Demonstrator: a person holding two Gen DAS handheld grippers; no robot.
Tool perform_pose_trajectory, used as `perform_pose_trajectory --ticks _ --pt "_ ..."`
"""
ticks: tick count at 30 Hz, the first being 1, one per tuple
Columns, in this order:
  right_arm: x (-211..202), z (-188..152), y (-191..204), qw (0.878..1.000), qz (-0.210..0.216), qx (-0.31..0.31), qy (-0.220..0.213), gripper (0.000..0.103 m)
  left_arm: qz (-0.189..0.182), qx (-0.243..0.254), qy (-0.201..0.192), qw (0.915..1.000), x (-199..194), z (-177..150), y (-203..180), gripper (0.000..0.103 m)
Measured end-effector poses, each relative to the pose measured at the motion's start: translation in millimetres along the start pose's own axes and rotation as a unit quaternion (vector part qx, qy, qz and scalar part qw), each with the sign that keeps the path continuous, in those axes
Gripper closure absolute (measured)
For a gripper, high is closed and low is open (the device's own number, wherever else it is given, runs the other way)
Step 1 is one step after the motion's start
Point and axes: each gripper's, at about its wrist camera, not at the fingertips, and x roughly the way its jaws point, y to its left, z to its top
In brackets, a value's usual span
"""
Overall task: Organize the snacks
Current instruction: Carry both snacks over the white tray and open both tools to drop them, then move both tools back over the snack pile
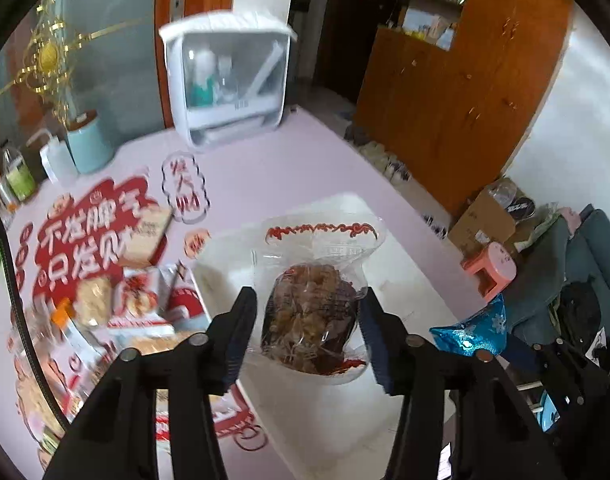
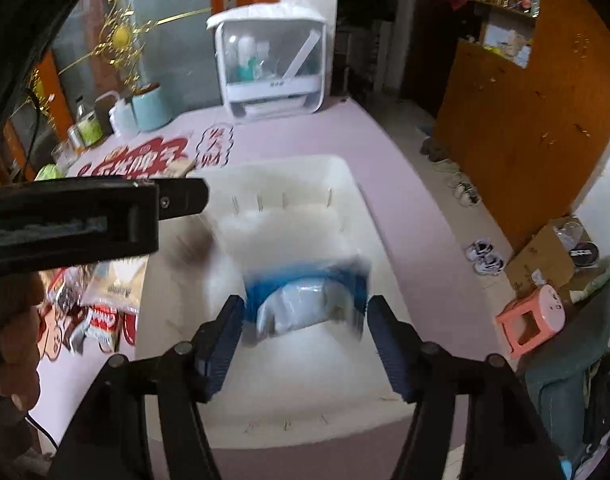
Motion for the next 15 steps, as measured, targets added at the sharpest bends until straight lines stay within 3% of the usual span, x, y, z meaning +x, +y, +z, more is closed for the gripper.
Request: perform_pose_trajectory --ticks 1,3,9,15 --pt "6 -1 -1 1.0 0.007 -0.002 0.008 0.039 0.001 -0.001 0.005 1.0 4 -1 -2 0.028" --pt "12 -1 -3 1.0 0.017 -0.001 0.017 0.039 0.006 -0.01 0.01 0.9999 12 -6 -4 0.008" --pt "23 3 -3 0.999 0.036 -0.011 0.028 0.039 0.02 -0.05 0.039 0.9977 24 -17 13 0.007" --pt "24 8 -2 0.998 0.046 -0.013 0.027 0.039 0.045 -0.07 0.02 0.9963 10 -23 25 0.007"
